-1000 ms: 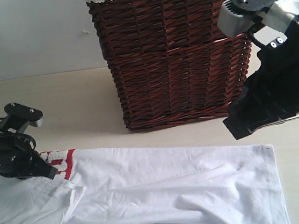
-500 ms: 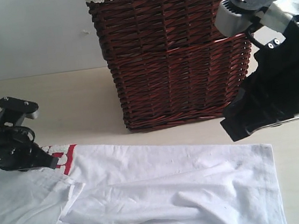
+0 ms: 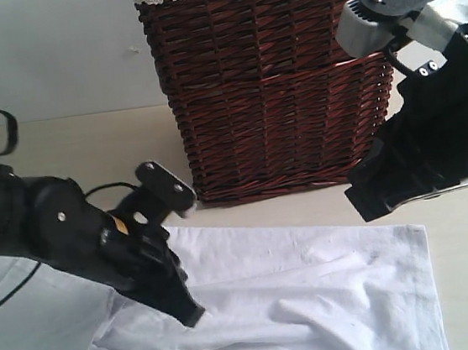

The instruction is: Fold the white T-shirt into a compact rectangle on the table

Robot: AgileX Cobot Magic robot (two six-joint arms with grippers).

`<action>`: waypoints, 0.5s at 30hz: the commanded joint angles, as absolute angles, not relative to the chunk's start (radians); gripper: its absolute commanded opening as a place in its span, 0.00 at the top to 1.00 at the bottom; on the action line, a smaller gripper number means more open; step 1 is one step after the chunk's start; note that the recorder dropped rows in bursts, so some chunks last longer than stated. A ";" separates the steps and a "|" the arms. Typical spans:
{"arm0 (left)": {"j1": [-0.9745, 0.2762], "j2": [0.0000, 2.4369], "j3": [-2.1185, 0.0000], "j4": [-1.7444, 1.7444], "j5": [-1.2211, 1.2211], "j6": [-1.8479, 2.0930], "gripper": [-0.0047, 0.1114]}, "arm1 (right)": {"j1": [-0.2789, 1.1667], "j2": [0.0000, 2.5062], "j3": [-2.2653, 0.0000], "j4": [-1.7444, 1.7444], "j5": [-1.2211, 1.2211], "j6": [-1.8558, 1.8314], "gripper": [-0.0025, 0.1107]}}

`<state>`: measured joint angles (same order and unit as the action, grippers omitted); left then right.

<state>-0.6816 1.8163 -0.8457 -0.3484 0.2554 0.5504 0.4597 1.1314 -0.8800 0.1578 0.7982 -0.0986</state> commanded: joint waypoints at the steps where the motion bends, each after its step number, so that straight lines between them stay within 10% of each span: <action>1: -0.799 1.856 -0.847 -0.357 0.222 0.556 0.96 | 0.460 1.124 -0.874 0.157 0.798 -0.108 0.98; 15: -0.999 1.903 -0.968 -0.419 0.287 0.545 0.96 | 0.460 1.124 -0.874 0.157 0.798 -0.110 0.98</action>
